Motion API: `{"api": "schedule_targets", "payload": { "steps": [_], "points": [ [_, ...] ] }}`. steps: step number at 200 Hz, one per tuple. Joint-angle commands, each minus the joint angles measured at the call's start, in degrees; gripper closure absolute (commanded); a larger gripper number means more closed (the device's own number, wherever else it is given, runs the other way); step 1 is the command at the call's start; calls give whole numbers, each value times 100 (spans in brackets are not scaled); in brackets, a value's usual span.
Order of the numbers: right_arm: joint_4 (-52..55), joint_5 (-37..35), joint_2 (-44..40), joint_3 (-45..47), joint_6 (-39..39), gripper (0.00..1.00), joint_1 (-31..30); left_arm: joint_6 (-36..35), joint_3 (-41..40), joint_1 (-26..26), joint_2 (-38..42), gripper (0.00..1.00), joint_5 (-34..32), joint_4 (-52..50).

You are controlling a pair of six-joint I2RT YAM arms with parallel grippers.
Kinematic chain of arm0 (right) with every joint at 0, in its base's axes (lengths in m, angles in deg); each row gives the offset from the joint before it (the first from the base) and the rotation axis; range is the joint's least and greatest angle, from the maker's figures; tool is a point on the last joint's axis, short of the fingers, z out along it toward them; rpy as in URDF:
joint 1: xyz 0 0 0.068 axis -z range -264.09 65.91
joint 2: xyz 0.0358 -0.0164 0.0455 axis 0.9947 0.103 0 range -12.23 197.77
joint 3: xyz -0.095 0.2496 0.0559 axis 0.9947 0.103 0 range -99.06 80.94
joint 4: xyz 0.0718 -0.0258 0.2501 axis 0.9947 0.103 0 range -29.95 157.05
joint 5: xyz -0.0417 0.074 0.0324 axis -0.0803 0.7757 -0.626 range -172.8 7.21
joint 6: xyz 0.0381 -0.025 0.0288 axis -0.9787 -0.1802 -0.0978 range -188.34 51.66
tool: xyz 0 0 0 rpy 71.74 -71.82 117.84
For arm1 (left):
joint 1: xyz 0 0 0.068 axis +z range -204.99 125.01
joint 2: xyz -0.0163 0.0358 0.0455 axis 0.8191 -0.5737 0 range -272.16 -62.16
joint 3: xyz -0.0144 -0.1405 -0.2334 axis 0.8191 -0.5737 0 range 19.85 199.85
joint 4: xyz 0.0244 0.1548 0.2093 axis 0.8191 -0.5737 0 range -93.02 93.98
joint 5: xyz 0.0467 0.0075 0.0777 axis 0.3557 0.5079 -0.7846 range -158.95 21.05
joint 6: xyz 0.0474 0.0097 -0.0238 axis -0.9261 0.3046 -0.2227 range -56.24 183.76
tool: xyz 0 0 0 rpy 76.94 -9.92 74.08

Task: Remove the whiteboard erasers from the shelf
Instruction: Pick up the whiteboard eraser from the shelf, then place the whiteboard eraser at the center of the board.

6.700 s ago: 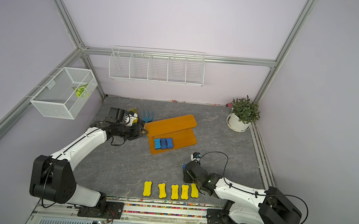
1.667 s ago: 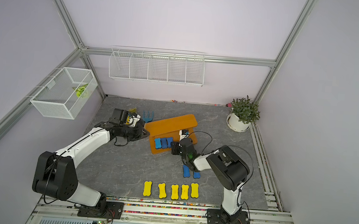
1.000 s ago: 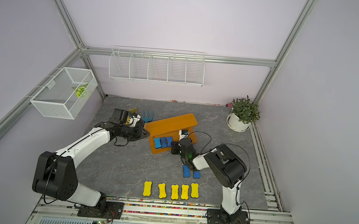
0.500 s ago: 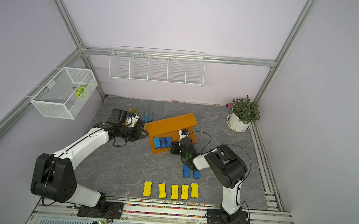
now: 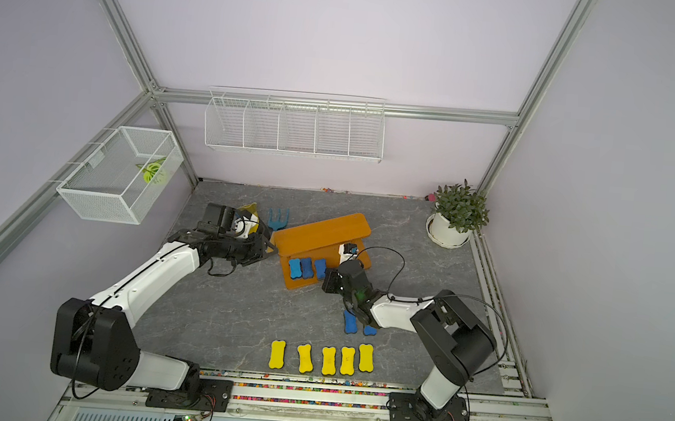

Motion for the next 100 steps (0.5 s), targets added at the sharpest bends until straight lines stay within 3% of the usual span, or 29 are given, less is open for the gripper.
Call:
{"api": "schedule_targets", "payload": {
  "steps": [1, 58, 100],
  "points": [
    [745, -573, -605, 369, -58, 100, -221, -92, 31, 47, 126, 52, 83, 38],
    [2449, -1148, -2247, 986, -577, 100, -1083, -48, -6, 62, 187, 52, 369, 150],
    [2773, -1131, -2357, 1224, -913, 100, -1440, -21, -24, 74, 208, 52, 472, 207]
  ]
}}
